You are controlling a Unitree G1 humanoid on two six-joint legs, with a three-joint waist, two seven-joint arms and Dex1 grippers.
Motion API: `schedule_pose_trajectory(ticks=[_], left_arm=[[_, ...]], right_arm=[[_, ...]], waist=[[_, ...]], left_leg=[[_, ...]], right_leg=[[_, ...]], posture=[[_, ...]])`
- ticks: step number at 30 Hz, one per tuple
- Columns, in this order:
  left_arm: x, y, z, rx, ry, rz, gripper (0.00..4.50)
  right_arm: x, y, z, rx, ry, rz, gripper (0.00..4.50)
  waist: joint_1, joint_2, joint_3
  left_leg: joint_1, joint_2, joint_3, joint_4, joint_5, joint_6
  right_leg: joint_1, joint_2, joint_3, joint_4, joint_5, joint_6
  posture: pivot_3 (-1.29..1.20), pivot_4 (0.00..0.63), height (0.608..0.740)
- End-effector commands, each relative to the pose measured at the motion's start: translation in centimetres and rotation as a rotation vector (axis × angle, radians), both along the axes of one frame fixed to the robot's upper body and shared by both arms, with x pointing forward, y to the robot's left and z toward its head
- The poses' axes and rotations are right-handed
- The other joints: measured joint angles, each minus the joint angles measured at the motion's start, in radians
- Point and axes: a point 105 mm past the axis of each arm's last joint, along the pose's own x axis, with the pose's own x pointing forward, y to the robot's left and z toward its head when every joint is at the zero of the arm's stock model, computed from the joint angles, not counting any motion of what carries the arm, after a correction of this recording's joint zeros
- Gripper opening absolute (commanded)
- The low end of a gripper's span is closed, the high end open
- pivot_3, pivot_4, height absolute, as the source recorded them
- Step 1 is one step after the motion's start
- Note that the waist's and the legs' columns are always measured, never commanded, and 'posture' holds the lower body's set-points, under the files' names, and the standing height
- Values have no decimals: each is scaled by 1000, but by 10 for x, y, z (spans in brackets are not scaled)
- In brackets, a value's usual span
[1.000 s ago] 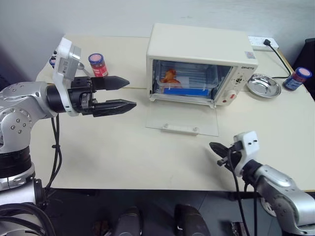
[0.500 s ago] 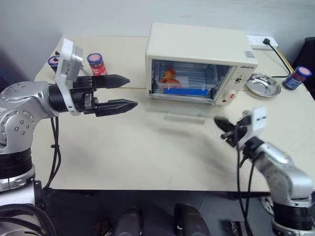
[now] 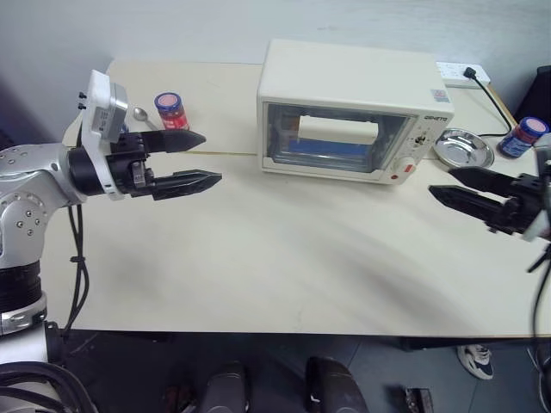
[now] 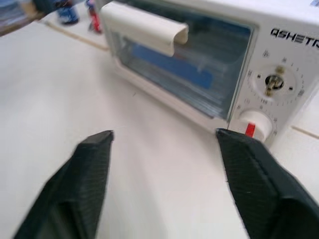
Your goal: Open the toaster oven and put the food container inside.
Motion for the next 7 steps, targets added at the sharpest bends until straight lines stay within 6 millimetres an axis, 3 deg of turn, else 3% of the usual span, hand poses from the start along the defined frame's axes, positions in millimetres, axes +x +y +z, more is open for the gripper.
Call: schedule_pose_trajectory(ticks=[1, 7], left_arm=[[-5, 8, 12, 13, -63, 10, 4500], [-6, 10, 11, 21, -65, 17, 4500]], right_arm=[[-9, -12, 22, -24, -80, 15, 4475], [-10, -15, 21, -71, -104, 14, 4475]], waist=[[0, 0, 0], [-2, 0, 0]], left_leg=[[0, 0, 0, 0, 0, 0], [0, 0, 1, 1, 0, 0]], right_leg=[[0, 0, 0, 0, 0, 0], [0, 0, 0, 1, 0, 0]], posture=[[0, 150, 740], [0, 150, 740]])
